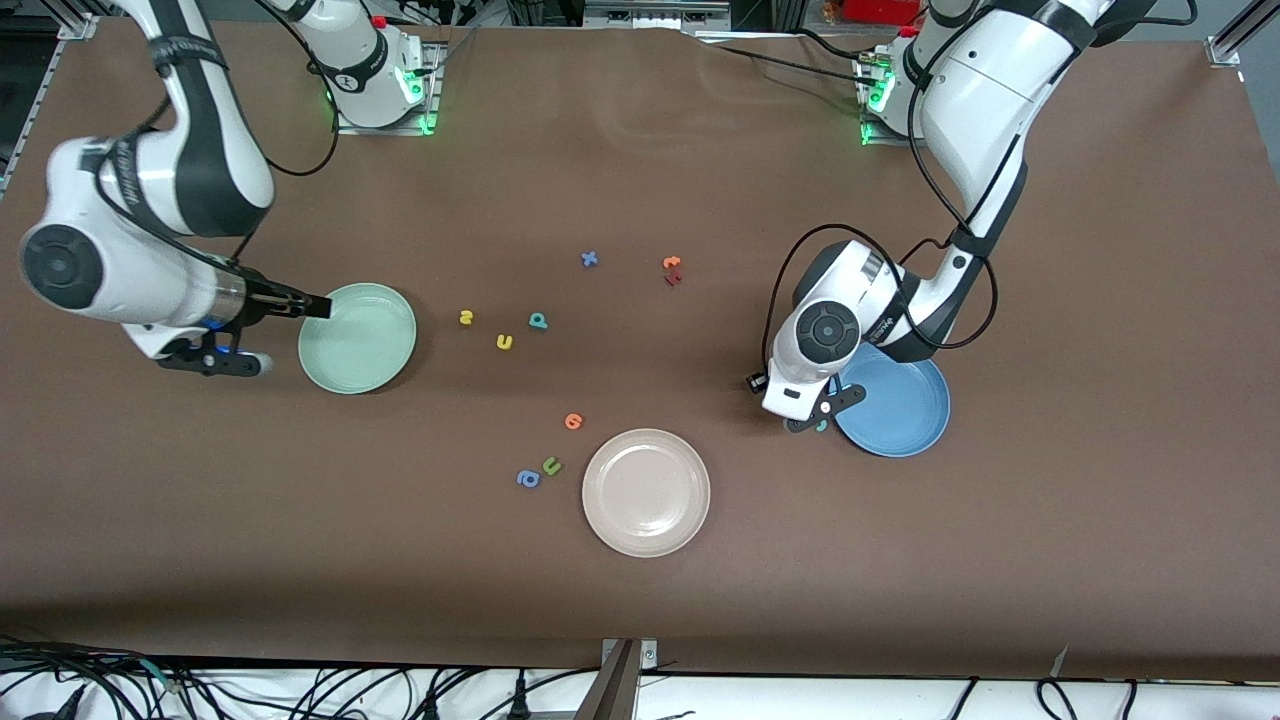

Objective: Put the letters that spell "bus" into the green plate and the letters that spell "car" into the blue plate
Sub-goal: 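Reach the left gripper to the teal r while the right gripper reaches yellow s, then place the teal r in the blue plate while the right gripper grasps yellow s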

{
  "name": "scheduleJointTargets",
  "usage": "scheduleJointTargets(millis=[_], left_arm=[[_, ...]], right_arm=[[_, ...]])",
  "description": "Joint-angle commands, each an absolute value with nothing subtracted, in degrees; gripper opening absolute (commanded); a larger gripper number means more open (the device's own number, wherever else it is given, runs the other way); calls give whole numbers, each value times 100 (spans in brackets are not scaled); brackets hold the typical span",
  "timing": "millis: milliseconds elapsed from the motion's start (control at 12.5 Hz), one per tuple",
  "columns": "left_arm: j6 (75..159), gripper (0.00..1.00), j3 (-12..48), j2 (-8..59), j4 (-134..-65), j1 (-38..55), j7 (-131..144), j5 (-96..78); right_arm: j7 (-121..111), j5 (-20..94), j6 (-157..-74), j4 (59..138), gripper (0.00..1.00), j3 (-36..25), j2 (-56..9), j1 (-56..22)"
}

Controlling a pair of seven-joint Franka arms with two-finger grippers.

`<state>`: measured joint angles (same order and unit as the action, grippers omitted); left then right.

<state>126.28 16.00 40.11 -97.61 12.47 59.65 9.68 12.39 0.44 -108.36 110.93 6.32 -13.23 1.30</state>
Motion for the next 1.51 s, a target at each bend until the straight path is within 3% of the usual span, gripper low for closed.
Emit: scheduleJointTargets(millis=[0,159,478,797,877,1196,1355,1435], left_arm=[[12674,54,1608,3973,-9791,1239,6108,1134],[12787,53,1608,4087,-9782,1239,6108,1116],[12850,50,1608,4131,-9791,1239,6117,1099],[12815,10,1608,4113,-9791,1213,6117,1090],[12806,5,1608,4113,-9791,1204,6117,1020],[12744,4,1608,4000,-9782,1195,6091,835],[12333,4,1600,3842,-9686,1187,6012,835],[12183,4,1600,3710,-9677,1152,6003,870]], right_arm=[[1878,149,-11852,12222,98,1017,-853,141],[2764,141,-12776,12795,98,1535,-844,141],[3384,114,-13349,12885,98,1898,-1308,114],[4155,114,-14087,12937,98,1907,-1661,-403],[4349,71,-14185,12929,98,1907,-1739,-509],[4395,-9,-14501,12937,98,1828,-2056,-536],[4395,-9,-14572,12937,88,1828,-2126,-545],[4395,-35,-14642,12937,88,1793,-2188,-536]])
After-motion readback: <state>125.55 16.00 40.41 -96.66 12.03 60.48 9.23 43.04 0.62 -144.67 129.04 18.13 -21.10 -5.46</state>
